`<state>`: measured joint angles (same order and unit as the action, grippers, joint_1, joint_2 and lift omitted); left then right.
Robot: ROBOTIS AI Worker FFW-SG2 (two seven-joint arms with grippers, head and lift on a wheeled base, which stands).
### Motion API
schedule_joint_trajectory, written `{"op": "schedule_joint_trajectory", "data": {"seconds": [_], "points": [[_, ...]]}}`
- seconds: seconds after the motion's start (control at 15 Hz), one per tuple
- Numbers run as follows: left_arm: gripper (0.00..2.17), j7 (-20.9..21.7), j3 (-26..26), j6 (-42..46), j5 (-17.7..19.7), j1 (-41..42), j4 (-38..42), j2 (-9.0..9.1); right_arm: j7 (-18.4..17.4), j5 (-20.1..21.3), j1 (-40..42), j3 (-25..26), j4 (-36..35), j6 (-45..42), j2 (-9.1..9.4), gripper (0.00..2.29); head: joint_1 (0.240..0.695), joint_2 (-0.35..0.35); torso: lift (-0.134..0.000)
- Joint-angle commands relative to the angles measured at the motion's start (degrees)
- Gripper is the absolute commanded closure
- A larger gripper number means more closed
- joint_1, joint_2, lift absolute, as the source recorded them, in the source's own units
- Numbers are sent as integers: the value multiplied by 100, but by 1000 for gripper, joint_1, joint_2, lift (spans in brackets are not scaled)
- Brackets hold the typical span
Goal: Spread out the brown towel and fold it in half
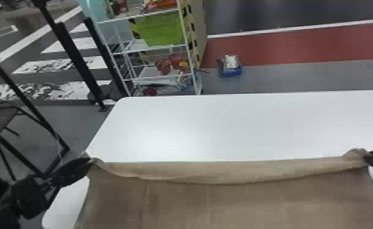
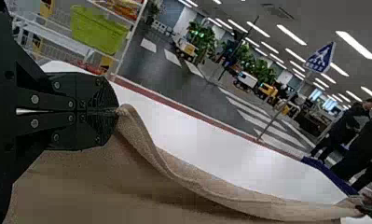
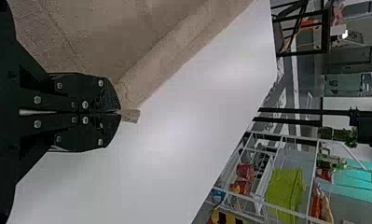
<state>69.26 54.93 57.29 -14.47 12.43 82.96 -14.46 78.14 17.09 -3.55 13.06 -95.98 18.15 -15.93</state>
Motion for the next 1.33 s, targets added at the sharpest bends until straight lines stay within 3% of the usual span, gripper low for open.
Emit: {"op": "schedule_joint_trajectory", "data": {"seconds": [0.0, 0.2, 0.53, 1.07, 1.27], "points": [[1372, -17, 97, 990, 102, 155, -421, -66, 19, -13, 311, 83, 80, -606, -85, 1166, 695, 298, -134], [1372, -123, 79, 1324, 23, 216, -694, -101, 19, 49, 408, 30, 212, -904, -94, 1166, 695, 294, -134], [1366, -589, 79, 2712, 6, 445, -1194, -74, 19, 67, 566, -67, 203, -1379, -94, 1166, 695, 302, -134], [1362, -641, 132, 2800, 50, 524, -1265, -66, 19, -232, 760, 329, -245, -1414, -147, 1166, 695, 295, -134], [1366, -676, 132, 3029, 14, 524, -1370, -74, 19, -83, 1006, 285, -122, -1942, -191, 1166, 695, 282, -134]]}}
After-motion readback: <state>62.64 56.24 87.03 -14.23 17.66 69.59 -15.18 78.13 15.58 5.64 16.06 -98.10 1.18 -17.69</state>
